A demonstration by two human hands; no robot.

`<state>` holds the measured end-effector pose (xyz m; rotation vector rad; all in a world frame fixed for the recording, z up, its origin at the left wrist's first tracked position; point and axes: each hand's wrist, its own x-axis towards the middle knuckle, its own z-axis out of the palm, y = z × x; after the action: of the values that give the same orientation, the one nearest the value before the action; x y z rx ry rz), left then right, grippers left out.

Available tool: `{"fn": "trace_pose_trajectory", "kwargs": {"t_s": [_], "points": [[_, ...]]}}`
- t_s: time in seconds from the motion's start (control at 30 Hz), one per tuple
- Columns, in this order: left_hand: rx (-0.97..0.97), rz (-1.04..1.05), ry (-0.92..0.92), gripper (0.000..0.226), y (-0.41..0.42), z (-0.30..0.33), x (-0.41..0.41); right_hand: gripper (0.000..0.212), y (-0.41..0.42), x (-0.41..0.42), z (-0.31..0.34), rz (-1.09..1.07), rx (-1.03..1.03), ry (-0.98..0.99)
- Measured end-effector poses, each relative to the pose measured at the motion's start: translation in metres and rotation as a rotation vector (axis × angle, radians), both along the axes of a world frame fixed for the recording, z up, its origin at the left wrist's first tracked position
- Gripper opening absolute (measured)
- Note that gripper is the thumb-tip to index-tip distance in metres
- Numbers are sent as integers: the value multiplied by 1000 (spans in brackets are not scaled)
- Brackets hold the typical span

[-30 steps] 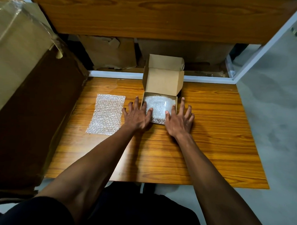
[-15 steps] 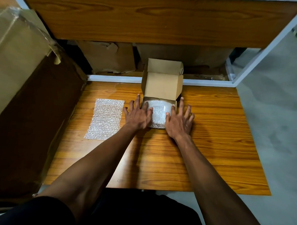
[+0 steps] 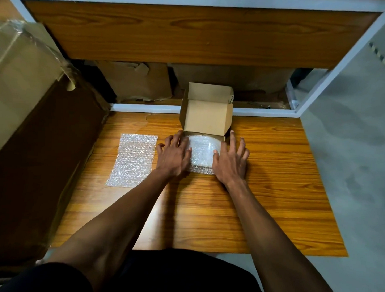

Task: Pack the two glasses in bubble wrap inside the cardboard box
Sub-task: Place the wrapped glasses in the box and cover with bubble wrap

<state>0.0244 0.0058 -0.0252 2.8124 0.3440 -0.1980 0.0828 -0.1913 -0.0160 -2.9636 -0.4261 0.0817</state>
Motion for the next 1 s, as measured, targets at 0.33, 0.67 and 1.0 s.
{"fn": "trace_pose_trajectory", "kwargs": {"t_s": [0.33, 0.67, 1.0], "points": [[197, -355, -185, 68, -3, -4, -47, 57, -30, -38, -19, 448, 24, -188], [197, -372, -358, 39, 3, 9, -46, 17, -27, -34, -6, 414, 141, -216], [94, -288, -359, 27, 3, 20, -45, 23, -22, -33, 2, 418, 156, -173]]}}
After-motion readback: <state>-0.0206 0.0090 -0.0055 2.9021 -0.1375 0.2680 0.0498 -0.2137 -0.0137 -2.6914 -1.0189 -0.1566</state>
